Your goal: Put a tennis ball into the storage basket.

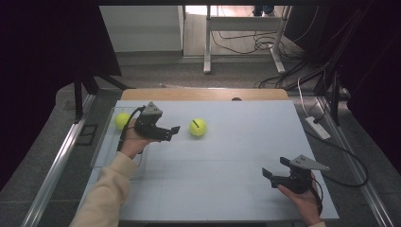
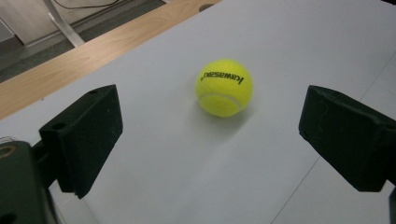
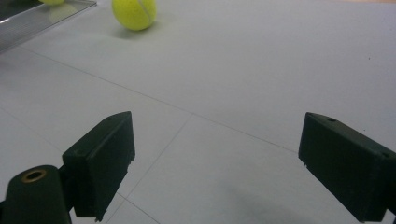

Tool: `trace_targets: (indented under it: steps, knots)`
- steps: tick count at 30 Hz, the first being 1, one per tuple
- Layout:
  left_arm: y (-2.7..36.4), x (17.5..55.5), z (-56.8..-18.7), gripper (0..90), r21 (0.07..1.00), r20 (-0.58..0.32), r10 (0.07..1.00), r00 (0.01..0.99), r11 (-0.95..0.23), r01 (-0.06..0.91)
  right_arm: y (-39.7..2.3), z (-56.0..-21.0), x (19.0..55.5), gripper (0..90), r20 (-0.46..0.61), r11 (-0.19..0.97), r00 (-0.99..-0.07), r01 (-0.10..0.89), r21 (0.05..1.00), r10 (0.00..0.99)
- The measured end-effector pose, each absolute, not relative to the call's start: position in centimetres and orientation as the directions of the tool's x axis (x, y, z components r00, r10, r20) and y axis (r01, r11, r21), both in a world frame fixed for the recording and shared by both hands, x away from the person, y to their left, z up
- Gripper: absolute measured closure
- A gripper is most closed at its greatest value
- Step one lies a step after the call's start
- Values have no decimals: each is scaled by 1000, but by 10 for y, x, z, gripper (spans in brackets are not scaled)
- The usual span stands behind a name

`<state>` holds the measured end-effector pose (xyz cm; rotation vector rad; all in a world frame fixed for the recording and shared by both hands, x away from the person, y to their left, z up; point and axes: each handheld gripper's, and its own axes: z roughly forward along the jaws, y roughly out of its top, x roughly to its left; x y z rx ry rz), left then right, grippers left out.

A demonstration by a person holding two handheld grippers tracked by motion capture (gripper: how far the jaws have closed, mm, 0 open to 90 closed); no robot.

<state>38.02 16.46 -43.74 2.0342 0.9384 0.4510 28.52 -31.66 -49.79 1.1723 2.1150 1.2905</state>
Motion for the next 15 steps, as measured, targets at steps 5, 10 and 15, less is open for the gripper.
trace_targets:
  steps: [5,10,15]
  knots:
    - [160,381,-438,70,805,-19,748,663,-382,454,-317,-498,285,108,86,222,-568,451,865,819]
    - [154,385,-439,70,803,-21,744,668,-386,455,-317,-498,285,108,86,222,-568,451,864,818]
    - [144,387,-438,70,804,-20,733,680,-393,447,-317,-498,285,108,85,222,-567,452,864,819]
